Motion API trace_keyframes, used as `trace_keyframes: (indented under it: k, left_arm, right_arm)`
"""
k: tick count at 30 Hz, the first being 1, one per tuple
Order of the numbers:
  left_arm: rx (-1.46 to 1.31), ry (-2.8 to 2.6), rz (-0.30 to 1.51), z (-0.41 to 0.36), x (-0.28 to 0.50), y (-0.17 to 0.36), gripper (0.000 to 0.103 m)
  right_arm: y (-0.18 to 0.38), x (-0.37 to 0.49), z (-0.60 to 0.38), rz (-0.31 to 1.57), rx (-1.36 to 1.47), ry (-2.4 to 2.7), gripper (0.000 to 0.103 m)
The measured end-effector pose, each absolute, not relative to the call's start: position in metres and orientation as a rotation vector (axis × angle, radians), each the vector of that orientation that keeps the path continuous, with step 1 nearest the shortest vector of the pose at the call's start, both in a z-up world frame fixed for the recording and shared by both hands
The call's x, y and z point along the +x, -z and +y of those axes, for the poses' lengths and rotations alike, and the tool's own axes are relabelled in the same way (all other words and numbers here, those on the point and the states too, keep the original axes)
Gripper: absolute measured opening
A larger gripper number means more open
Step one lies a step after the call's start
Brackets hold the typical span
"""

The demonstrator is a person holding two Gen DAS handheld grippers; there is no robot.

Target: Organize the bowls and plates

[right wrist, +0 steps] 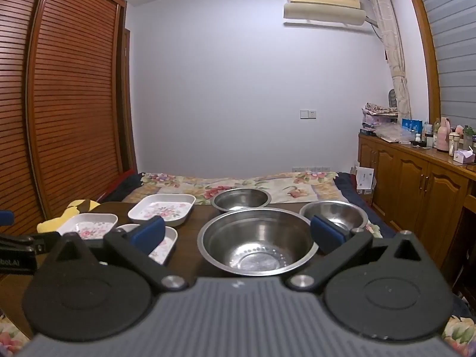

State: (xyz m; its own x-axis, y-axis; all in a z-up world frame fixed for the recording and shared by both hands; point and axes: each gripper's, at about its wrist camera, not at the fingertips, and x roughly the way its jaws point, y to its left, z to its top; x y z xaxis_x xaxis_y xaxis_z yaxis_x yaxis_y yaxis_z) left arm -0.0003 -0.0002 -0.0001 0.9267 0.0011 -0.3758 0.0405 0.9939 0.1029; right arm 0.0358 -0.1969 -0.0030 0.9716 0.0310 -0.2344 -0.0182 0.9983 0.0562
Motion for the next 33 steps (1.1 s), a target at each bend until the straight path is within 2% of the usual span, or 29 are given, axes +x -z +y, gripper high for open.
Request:
trace_keyframes:
  k: [33]
  left_arm:
    - [0.111, 0.02, 0.384, -0.0003, -0.0005, 0.0003, 0.103]
  right_arm:
    - [0.0054, 0.034, -0.1961, 0.24, 0.058, -0.025, 0.103]
